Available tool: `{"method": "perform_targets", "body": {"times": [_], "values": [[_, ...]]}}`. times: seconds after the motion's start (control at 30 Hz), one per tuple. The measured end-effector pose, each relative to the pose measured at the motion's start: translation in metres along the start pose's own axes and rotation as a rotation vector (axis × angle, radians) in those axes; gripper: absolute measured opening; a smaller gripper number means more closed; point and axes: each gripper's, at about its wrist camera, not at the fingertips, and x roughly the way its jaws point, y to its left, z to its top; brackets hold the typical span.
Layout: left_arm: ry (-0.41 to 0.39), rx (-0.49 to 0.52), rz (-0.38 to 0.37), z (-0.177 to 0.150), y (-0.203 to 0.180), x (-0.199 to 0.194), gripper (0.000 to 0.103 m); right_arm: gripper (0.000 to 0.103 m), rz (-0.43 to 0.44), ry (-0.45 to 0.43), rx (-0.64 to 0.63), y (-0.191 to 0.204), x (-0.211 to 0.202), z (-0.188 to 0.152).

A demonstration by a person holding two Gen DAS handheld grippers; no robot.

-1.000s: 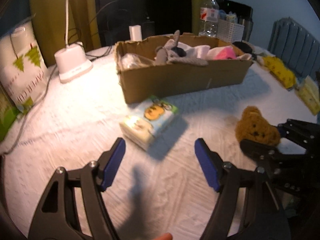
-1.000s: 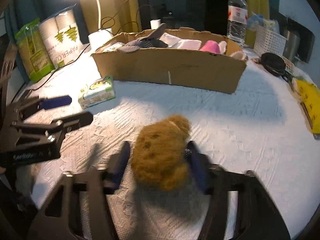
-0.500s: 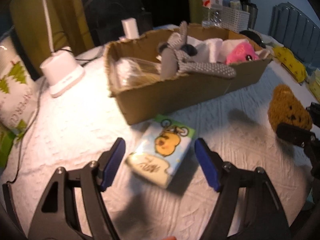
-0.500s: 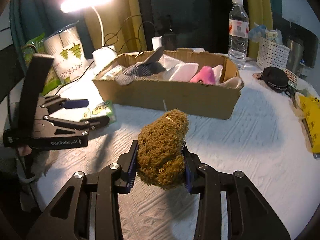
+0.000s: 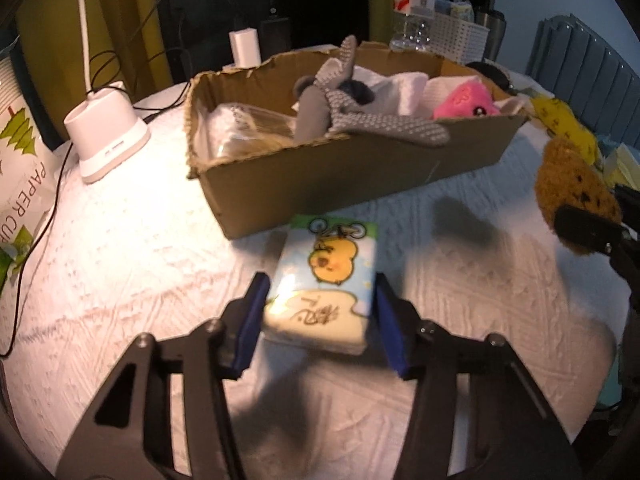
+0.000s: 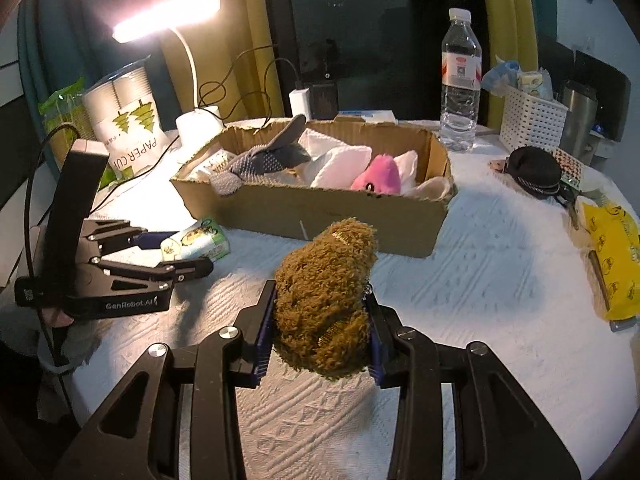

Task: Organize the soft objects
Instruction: 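Grasp the teddy bear with the right tool while the left tool grasps the cartoon tissue pack, then carry the teddy bear and tissue pack with both tools over the box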

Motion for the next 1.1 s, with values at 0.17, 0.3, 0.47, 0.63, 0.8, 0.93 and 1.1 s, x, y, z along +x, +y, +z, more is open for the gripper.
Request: {"method": "perform_targets", "body": {"times": [0.17,0.3,0.47,0.63,0.8,0.93,1.1], "values": [[-0.030,-0.040,-0.034,-0.004,-0.006,-0.014,0.052,0.040,-0.012,0.003,-0.008,0.003,-0.003,0.000],[-0.057,-0.041,-0.057,-0.004,-0.012,-0.030,0.052,0.040,-0.027,-0.001,-0.016,0.007,-0.008,0.002],[-0.114,-0.039,-0.077,0.005,-0.018,-0.054,0.052,0.040,-0.039,-0.023,-0.023,0.009,-0.015,0.012],[-0.172,-0.049,-0.088,0.019,-0.020,-0.072,0.052,0.040,-0.043,-0.053,-0.043,0.012,-0.022,0.027],[-0.209,-0.052,-0.095,0.034,-0.021,-0.082,0.052,0.040,-0.044,-0.080,-0.060,0.012,-0.024,0.043],[-0.232,-0.053,-0.093,0.047,-0.020,-0.086,0.052,0.040,-0.045,-0.096,-0.070,0.011,-0.025,0.053],[-0.253,-0.075,-0.100,0.061,-0.017,-0.086,0.052,0.040,-0.048,-0.113,-0.075,0.007,-0.023,0.068]]}}
